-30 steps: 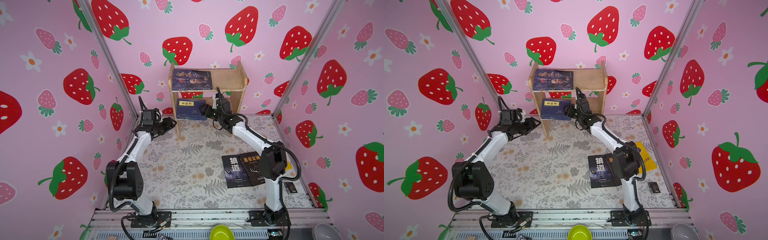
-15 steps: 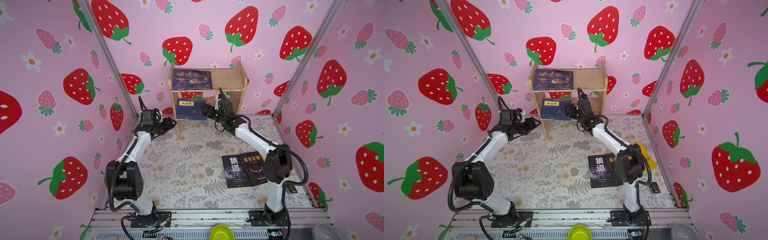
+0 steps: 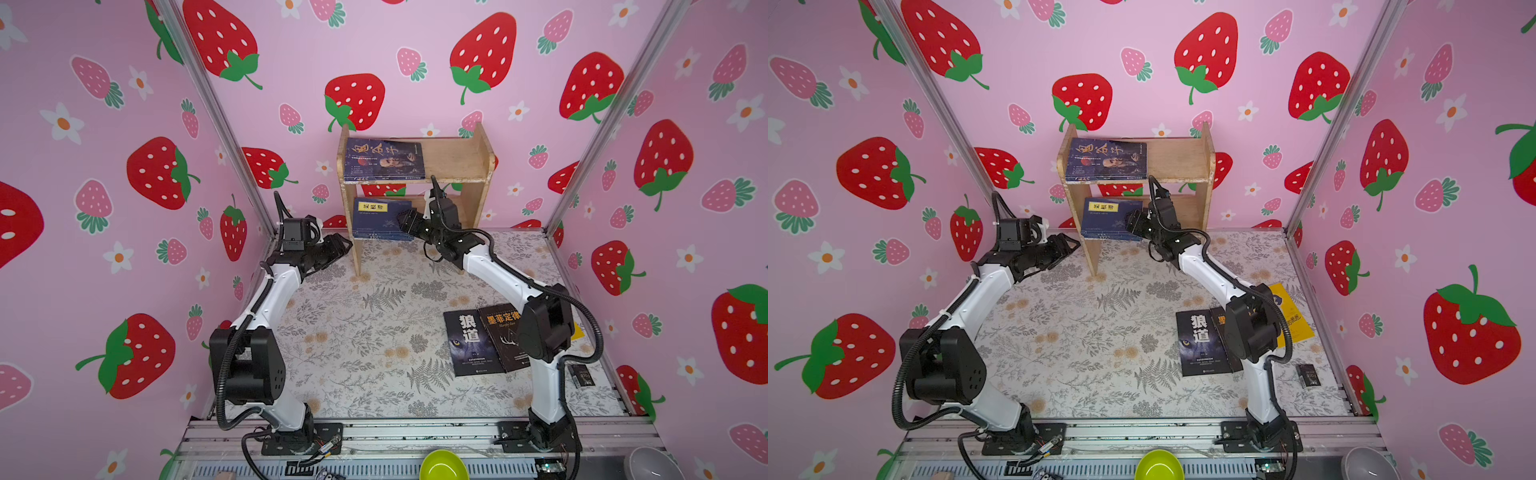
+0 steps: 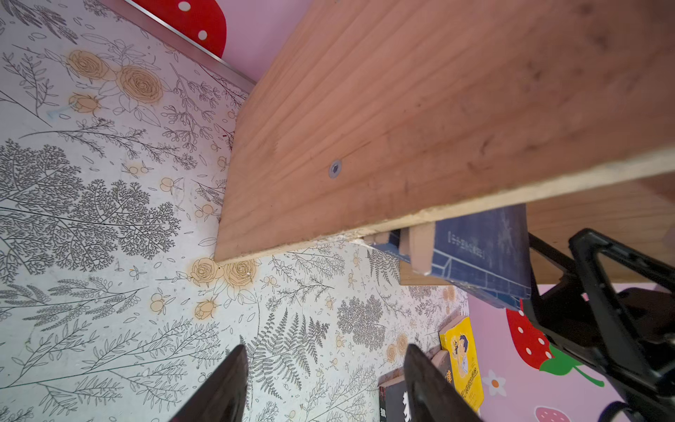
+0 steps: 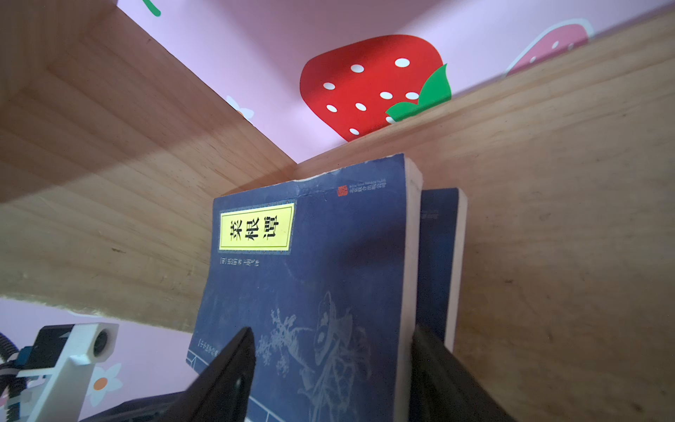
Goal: Stacking books/files
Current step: Move the book to the bookshelf.
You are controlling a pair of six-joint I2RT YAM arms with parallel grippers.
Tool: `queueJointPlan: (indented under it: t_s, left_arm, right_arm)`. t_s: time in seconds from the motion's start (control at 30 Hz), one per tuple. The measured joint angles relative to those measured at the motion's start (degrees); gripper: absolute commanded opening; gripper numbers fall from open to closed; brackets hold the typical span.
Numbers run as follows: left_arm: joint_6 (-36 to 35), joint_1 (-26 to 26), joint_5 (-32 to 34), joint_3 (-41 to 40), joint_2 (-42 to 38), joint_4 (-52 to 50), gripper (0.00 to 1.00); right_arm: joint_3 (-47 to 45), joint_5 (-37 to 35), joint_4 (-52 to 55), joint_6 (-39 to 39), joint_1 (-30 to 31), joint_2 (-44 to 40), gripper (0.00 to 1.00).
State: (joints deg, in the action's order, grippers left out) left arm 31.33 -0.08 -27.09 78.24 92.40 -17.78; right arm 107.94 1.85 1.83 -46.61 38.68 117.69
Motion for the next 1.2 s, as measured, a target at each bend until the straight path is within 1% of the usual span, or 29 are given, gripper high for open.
queueJointPlan:
  t_s: [0.2, 0.3, 0.47, 0.8, 1.0, 1.17, 1.2]
  left_arm:
    - [0.04, 0.11, -0.02, 0.00, -0.02, 0.02, 0.69]
    - [0.15, 0.15, -0.04, 0.00, -0.02, 0.02, 0.69]
    - [0.26, 0.15, -0.07, -0.11, -0.02, 0.11, 0.69]
    - [0.22, 0.20, -0.04, -0.92, -0.11, 0.39, 0.69]
    - [-0.59, 0.20, -0.44, -0.92, -0.11, 0.57, 0.71]
    - [-1.60, 0.20, -0.50, -0.92, 0.00, 1.22, 0.71]
    - [-1.62, 0.20, -0.55, -0.92, 0.07, 1.25, 0.71]
  right_arm:
    - [-2.03, -3.37, 0.48, 0.90, 0.22, -1.62, 0.74]
    - [-4.00, -4.35, 0.92, 1.29, 0.22, -2.64, 0.73]
    - [-4.24, -3.96, 1.20, 1.38, 0.33, -2.67, 0.72]
    - [0.26, -0.94, 0.31, 1.53, 0.66, 0.70, 0.71]
    - [3.32, -0.94, 0.20, 1.55, 0.48, 3.13, 0.71]
    - [4.35, -0.92, 0.42, 1.66, 0.42, 3.65, 0.74]
    - [4.35, -0.92, 0.46, 1.79, 0.44, 3.65, 0.76]
